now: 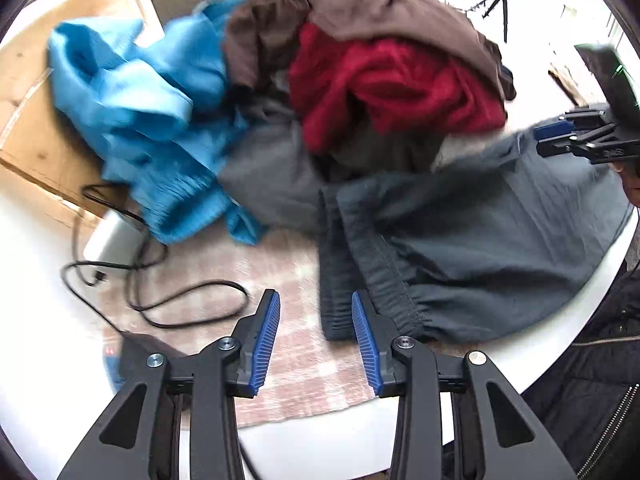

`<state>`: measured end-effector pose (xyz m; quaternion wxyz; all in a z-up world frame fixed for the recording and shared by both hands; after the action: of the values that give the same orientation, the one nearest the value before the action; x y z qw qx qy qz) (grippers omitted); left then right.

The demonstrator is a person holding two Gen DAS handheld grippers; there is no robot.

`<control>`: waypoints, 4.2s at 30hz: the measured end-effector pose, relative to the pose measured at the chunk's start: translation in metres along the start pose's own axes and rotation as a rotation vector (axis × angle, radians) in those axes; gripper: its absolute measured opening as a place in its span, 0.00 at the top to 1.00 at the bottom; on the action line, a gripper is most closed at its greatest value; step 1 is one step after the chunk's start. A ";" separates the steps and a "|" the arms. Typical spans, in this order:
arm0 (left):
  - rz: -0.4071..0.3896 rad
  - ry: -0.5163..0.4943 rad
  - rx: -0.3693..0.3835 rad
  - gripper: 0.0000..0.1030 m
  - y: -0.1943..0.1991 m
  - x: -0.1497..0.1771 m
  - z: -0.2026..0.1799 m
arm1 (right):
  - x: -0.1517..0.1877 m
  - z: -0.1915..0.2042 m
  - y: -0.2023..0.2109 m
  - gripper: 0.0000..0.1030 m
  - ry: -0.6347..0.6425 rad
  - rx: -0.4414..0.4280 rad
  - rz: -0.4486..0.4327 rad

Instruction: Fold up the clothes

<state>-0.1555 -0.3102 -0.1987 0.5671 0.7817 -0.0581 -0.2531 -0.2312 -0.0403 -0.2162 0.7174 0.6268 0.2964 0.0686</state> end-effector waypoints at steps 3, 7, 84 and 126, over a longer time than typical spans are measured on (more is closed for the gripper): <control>0.024 0.006 0.025 0.64 -0.011 0.003 -0.006 | -0.008 0.055 -0.013 0.65 0.069 -0.109 0.020; -0.022 0.041 0.056 0.64 0.000 0.013 -0.014 | -0.021 0.099 -0.023 0.65 0.058 -0.195 0.025; -0.110 0.109 0.276 0.90 0.086 0.006 -0.086 | 0.256 -0.087 0.059 0.65 -0.573 0.152 0.021; -0.142 0.333 -0.017 0.90 0.060 -0.036 -0.080 | 0.178 -0.170 0.082 0.60 0.143 0.005 -0.016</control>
<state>-0.1375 -0.2489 -0.1134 0.5563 0.8100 0.0939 -0.1602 -0.1508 0.2064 -0.2064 0.6933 0.6198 0.3519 0.1067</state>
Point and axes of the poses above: each gripper's, at about its wrist camera, not at the fingertips, and y roughly against the way its jaws point, z to its left, x to its underside, the point moved 8 cm from there along -y, roughly the way its jaws point, and after that the axes turned 15 degrees about x, right-handed, at the moved point
